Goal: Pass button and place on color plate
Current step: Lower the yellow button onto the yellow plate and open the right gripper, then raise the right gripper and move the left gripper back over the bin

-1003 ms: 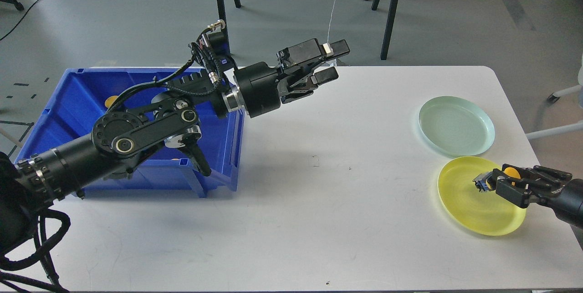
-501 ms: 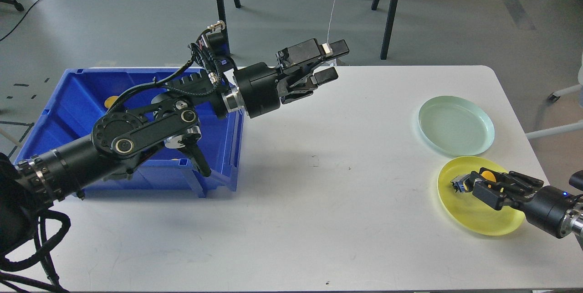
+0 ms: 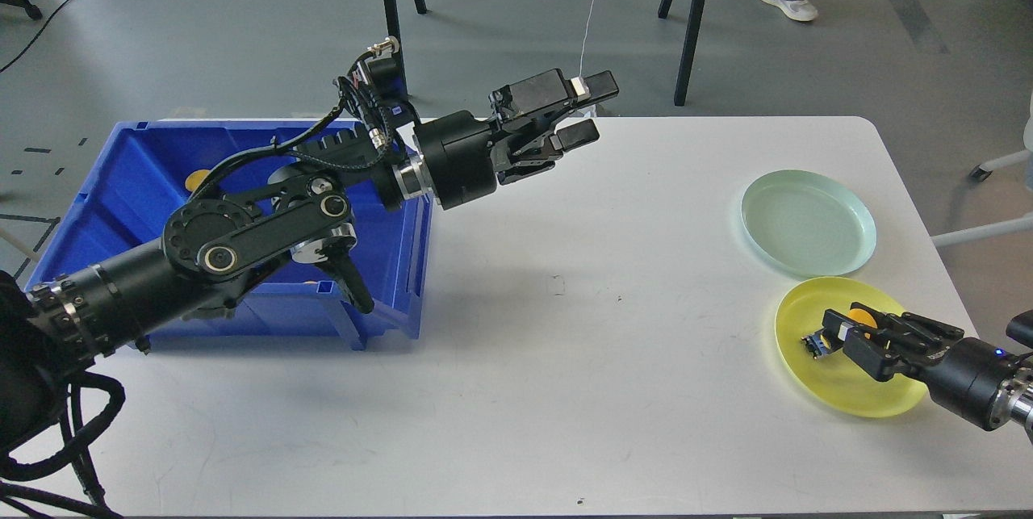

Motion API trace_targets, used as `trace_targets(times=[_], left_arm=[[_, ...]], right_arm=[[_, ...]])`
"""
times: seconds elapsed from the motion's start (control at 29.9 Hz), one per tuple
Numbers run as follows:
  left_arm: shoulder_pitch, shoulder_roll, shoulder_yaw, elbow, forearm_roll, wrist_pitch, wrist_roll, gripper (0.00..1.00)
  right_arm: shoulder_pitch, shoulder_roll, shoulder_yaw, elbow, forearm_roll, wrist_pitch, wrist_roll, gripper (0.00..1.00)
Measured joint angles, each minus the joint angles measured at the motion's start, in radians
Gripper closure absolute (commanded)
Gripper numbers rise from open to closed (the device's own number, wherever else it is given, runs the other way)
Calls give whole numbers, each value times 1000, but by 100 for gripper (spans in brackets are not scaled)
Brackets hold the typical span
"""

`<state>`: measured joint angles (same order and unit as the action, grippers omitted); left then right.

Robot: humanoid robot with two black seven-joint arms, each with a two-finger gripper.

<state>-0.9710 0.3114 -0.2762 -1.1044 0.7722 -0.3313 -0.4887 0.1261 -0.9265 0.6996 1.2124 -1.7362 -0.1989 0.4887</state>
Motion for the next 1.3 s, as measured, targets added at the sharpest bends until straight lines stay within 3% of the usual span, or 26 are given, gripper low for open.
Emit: trace_targets(times=[0.17,0.43,0.57,0.74,0.87,1.04,1.17,1.3], left_arm=[[0,0,0,0,0,1,0,6],[0,0,-1,0,0,5,0,6],[3,1,-5,0,-3,5,0,6],[30,38,-59,-3,-25,-1,0,6],[65,131,-138,-36,-30,-20,0,6],[123,281,-247,-167,-31,-68,0,6],[134,420,-253,-261,-27,-63,0,4],[127,574,-198,-276,8,-60,0,3]], right_arm=[[-2,0,0,0,25,-2,0,27],[4,-3,6,3,114,-2,0,17],[12,-3,18,10,139,-3,0,6],[67,-6,35,76,349,6,0,4],[155,-13,40,156,606,29,0,4],[273,2,45,233,895,103,0,4],[310,33,96,330,1200,153,0,4],[312,69,147,372,1384,202,0,4]])
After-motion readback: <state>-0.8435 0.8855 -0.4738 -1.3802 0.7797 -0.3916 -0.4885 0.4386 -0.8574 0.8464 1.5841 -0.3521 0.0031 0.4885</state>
